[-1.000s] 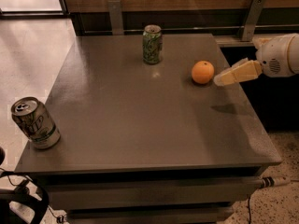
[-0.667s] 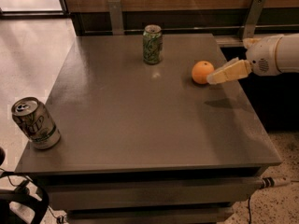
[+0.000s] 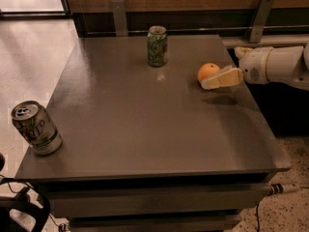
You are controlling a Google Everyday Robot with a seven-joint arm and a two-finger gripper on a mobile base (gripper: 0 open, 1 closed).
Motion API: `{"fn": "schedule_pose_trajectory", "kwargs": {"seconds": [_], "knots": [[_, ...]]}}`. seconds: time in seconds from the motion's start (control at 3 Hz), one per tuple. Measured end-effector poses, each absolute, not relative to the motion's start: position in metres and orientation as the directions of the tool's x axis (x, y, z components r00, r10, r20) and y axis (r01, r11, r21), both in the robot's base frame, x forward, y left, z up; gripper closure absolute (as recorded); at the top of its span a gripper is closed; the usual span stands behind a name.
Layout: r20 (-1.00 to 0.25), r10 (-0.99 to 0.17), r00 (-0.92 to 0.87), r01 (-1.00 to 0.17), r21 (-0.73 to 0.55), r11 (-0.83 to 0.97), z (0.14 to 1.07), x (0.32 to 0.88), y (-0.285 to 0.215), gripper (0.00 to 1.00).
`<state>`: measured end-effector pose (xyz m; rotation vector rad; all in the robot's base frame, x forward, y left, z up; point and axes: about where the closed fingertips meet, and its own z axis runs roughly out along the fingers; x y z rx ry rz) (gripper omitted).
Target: Move orange near 7up can
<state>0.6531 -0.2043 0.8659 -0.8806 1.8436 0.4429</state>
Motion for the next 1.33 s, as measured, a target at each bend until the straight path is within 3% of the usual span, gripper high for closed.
{"fn": "schedule_pose_trajectory", "kwargs": {"seconds": [1.0,1.33], "knots": [[-0.966,-0.21,-0.15,-0.753,-0.026,0.657,0.852,0.666,-0.178,0.0],[-0.98,-0.152,-0.128,-0.757,-0.003,0.654,0.851,0.672,-0.167,0.18]]}}
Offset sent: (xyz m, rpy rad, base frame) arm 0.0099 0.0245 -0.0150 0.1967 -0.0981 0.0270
